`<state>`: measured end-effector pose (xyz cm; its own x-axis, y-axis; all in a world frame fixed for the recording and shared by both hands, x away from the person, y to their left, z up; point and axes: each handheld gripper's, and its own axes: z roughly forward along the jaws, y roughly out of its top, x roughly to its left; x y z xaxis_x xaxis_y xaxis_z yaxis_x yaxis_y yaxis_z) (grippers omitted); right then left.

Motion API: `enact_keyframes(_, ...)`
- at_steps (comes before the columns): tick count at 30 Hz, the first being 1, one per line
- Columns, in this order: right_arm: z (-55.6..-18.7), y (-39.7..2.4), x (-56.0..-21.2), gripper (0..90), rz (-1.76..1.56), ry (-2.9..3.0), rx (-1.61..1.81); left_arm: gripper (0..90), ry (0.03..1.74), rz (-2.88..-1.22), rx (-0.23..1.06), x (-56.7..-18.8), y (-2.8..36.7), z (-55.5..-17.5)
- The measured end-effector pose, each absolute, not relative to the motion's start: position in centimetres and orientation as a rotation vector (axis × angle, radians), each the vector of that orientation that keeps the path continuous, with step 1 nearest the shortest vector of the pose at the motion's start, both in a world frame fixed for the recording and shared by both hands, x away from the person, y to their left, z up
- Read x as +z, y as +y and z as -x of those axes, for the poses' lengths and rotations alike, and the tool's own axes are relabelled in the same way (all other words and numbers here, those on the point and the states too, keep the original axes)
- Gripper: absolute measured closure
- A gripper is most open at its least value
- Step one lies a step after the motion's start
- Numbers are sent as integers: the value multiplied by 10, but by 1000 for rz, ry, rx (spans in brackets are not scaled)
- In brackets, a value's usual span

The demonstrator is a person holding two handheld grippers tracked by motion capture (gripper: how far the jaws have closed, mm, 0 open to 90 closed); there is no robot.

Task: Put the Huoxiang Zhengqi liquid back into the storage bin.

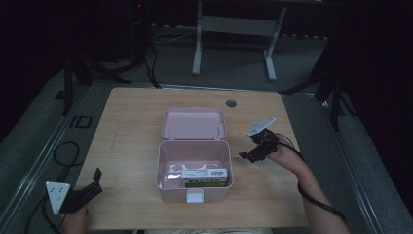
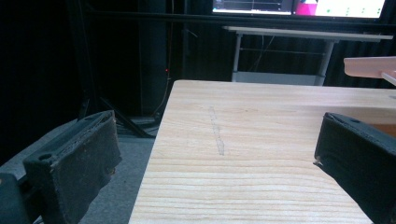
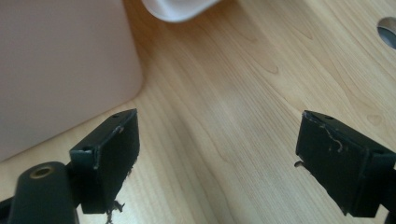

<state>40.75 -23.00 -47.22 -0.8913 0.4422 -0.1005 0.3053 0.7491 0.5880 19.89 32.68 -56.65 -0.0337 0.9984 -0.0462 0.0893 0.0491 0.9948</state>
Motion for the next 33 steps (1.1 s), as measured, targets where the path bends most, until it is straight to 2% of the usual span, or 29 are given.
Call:
enact_keyframes(16,-402,-273,-524,129,-846,2469,1055,2,1322,-1225,1155,-566,327,-199)
enact_keyframes(33,-399,-325,-538,126,-1199,2119,1074,2,1322,-1225,1153,-566,327,-199)
